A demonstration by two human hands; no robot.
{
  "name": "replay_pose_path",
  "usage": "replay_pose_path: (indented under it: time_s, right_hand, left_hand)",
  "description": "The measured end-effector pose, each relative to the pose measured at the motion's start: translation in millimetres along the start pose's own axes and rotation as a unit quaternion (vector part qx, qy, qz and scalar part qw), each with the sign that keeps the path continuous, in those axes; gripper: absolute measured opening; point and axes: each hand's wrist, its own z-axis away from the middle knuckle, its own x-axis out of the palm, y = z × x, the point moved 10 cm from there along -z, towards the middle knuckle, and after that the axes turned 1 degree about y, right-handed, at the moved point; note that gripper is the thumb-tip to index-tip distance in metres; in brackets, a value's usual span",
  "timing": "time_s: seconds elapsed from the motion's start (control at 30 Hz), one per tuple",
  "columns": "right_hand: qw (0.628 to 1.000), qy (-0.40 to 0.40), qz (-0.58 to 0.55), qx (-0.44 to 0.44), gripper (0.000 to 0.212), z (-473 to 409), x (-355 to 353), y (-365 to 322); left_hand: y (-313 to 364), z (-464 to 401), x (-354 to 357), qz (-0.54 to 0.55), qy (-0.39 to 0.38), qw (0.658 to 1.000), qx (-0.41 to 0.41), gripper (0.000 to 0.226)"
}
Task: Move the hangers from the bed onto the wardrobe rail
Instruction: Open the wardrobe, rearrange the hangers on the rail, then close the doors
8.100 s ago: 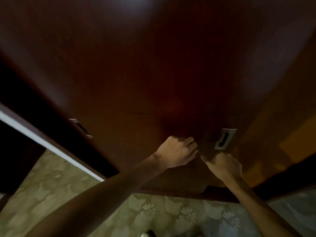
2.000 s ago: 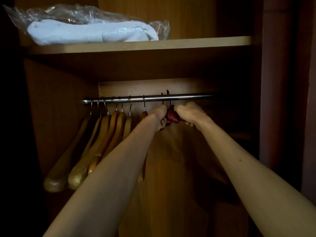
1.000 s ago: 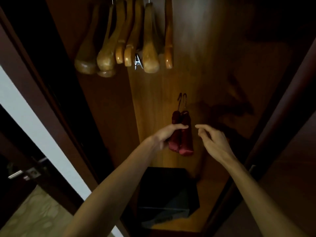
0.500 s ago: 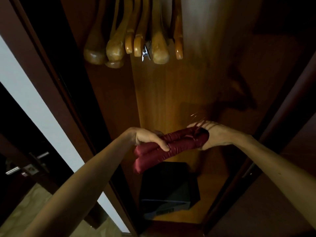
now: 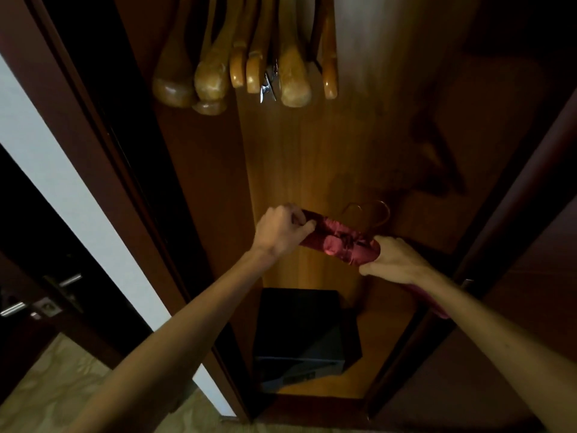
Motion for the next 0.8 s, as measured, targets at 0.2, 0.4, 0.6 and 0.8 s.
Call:
replay_pose_path:
  time_s: [0.2,0.4,0.6,0.8]
  right_hand:
    - [0.995,0.066,-0.049,0.063,0.049,14,10,-8]
    - [0.985,0.046,-0.167,-0.01,0.026,35,7,-25]
    - [0.925,-0.034,-0.377,-0.025,0.055,61,4,-15]
    - [0.895,0.005,-0.447,-0.01,0.031,66,-29,-4]
  left_hand:
    - [22,39,88,0.239,-0.194,0.94,-0.151,0.046]
    - [25,50,116,0.332,-0.217,0.892,-0.217,0.046]
    - [42,48,118,0.409,-0.259,0.848,-0.215,0.054]
    - [73,38,109,0.462,-0.258,0.824,-0.204,0.027]
